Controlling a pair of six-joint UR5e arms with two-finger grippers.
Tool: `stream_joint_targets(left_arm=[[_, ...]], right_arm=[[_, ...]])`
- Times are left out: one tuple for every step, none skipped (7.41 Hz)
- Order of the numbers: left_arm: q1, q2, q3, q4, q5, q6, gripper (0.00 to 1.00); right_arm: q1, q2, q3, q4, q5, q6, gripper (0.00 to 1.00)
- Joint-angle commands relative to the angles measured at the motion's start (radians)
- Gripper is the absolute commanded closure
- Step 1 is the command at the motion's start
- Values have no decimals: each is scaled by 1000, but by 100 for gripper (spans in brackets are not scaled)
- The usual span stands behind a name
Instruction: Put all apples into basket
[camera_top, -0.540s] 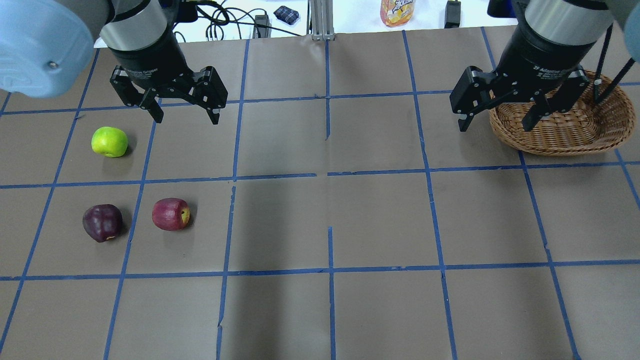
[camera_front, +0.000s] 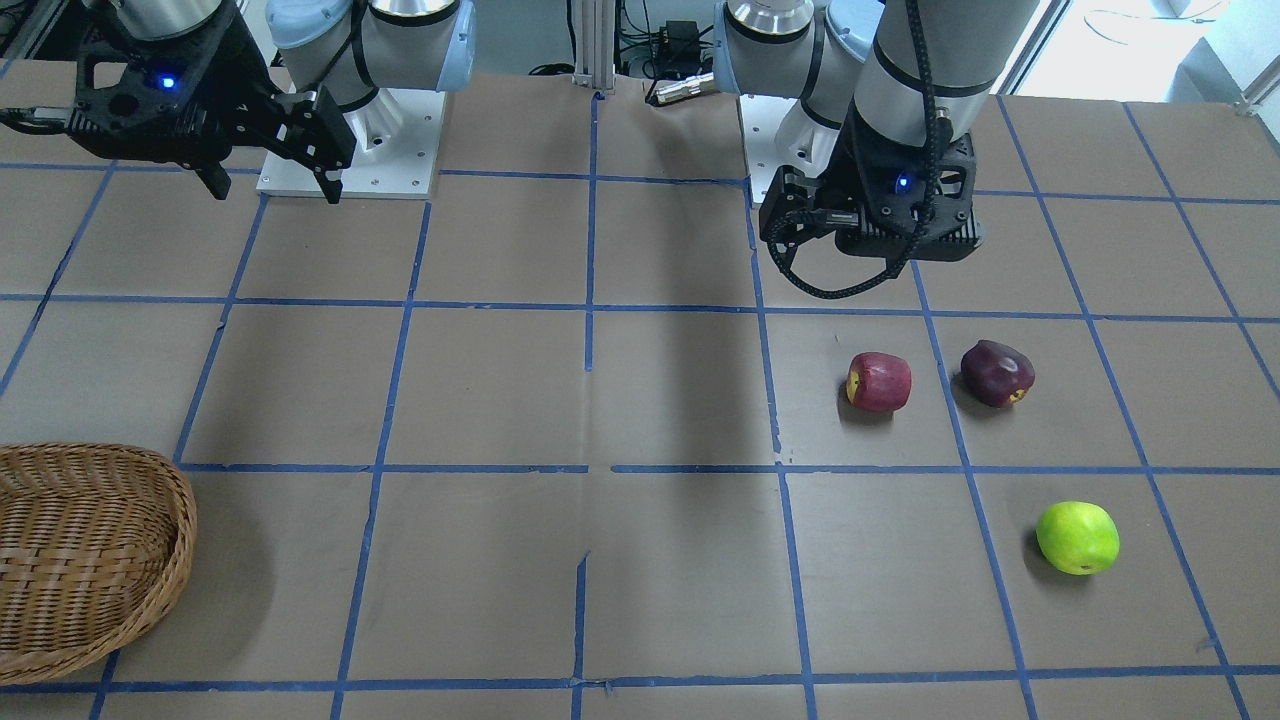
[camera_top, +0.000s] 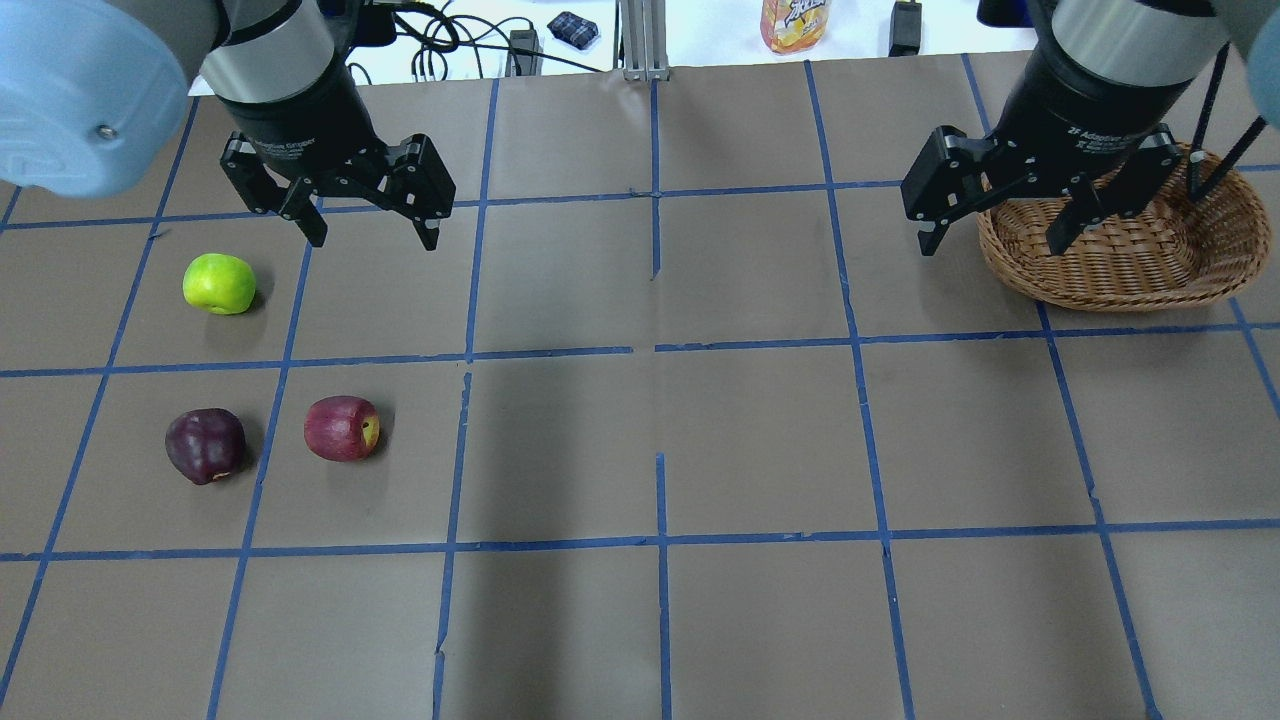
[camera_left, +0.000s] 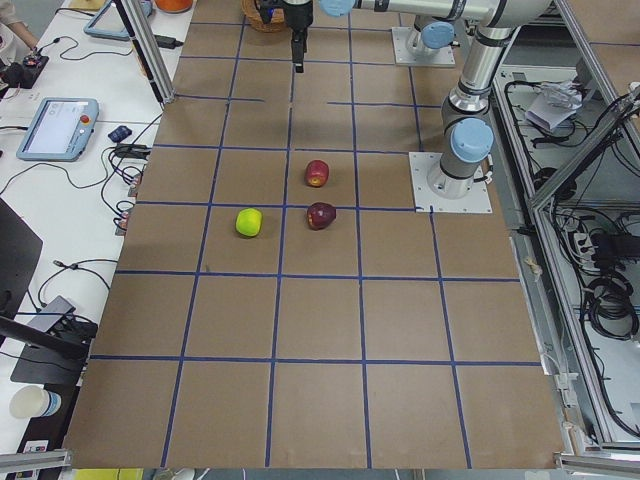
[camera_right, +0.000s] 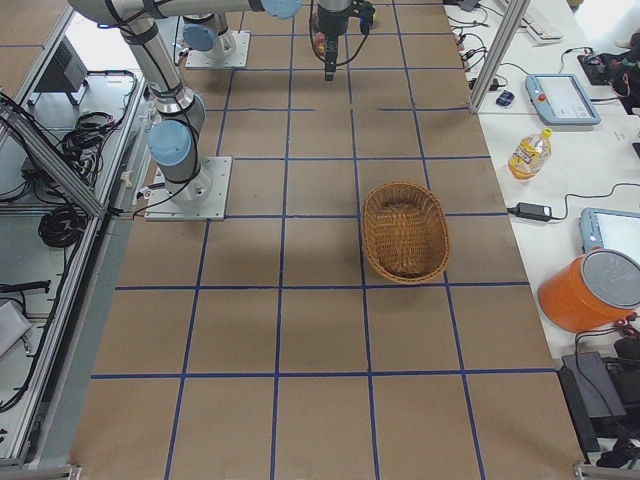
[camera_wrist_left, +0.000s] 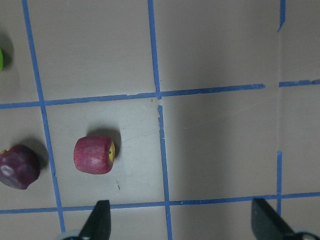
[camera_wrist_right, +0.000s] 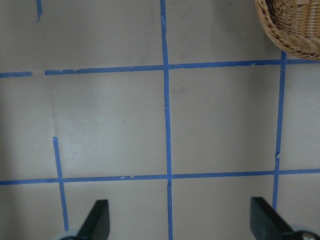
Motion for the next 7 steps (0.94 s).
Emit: stream_joint_targets(left_arm=[[56, -44, -23, 28, 4, 105, 0], [106, -56, -56, 42, 2, 191, 0], [198, -78, -123, 109, -5, 245, 0], [247, -114, -226, 210, -7, 250, 0], [248, -133, -327, 314, -3, 246, 0], [252, -141, -409, 435, -4, 255, 0], [252, -153, -452, 468, 4, 255, 0]], right_arm=[[0, 1, 0, -2, 0, -2, 0], [0, 0, 2, 0, -1, -2, 0], [0, 1, 2, -2, -1, -2, 0], [0, 0, 2, 0, -1, -2, 0], [0, 1, 2, 0, -1, -2, 0], [0, 1, 2, 0, -1, -2, 0], [0, 0, 2, 0, -1, -2, 0]])
